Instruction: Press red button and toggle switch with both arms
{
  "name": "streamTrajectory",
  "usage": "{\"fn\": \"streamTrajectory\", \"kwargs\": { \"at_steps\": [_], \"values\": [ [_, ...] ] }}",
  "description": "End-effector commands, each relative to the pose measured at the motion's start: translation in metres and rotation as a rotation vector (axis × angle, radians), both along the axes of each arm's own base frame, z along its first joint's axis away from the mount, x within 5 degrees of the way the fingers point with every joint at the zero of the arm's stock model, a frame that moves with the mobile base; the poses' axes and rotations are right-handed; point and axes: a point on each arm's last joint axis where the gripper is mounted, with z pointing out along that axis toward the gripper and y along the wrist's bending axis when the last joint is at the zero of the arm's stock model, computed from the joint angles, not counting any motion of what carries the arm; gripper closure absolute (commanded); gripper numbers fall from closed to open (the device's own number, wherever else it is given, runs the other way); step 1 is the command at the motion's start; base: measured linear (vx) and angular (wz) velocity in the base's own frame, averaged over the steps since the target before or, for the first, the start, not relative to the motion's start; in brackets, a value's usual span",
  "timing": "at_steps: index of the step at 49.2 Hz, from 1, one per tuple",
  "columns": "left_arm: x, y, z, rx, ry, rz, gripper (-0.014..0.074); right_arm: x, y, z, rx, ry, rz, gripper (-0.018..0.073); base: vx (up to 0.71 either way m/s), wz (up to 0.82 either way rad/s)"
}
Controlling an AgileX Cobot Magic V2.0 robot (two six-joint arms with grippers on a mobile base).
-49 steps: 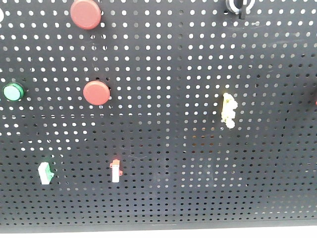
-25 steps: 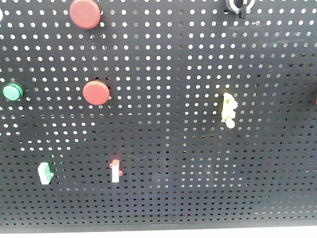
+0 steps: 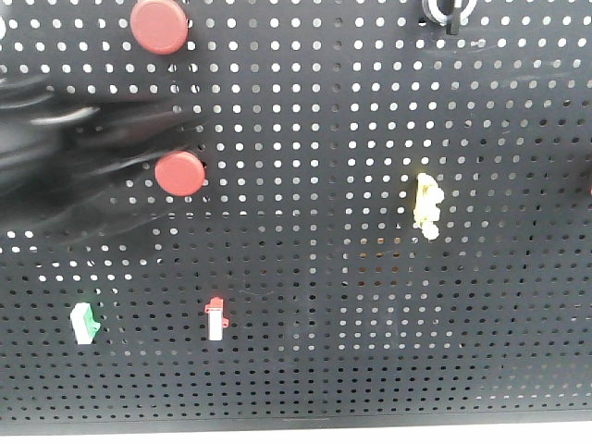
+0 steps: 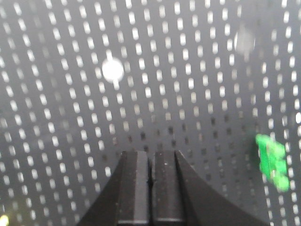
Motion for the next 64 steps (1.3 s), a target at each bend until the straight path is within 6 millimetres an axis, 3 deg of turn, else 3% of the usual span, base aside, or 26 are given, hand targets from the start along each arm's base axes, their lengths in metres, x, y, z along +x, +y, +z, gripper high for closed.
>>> {"fn": "streamTrajectory", "kwargs": {
  "at_steps": [1, 9, 22, 39, 56, 64],
  "values": [
    [-0.003, 0.002, 0.037, -0.110, -0.133, 0.005, 0.0594, -0.005, 0.000, 0.015, -0.027, -0.083, -0.009, 0.0562, 0.00, 0.00],
    [-0.001, 0.003, 0.053, -0.121, -0.181, 0.019, 0.0594, -0.005, 0.000, 0.015, -0.067, -0.076, -0.018, 0.0562, 0.00, 0.00],
    [0.022, 0.036, 0.050, -0.167, -0.092, 0.166, 0.0594, -0.005, 0.000, 0.015, -0.070, -0.076, -0.019, 0.0562, 0.00, 0.00],
    [0.030, 0.030, 0.044, -0.153, -0.081, 0.166, 0.0594, -0.005, 0.000, 0.015, -0.070, -0.076, -0.019, 0.0562, 0.00, 0.00],
    [0.056, 0.024, 0.032, -0.150, -0.071, 0.196, 0.0594, -0.005, 0.000, 0.014, -0.070, -0.074, -0.018, 0.0562, 0.00, 0.00],
    [0.054, 0.026, 0.030, -0.111, -0.020, 0.195, 0.0594, -0.005, 0.000, 0.014, -0.052, -0.074, -0.013, 0.0562, 0.00, 0.00]
  ]
}}
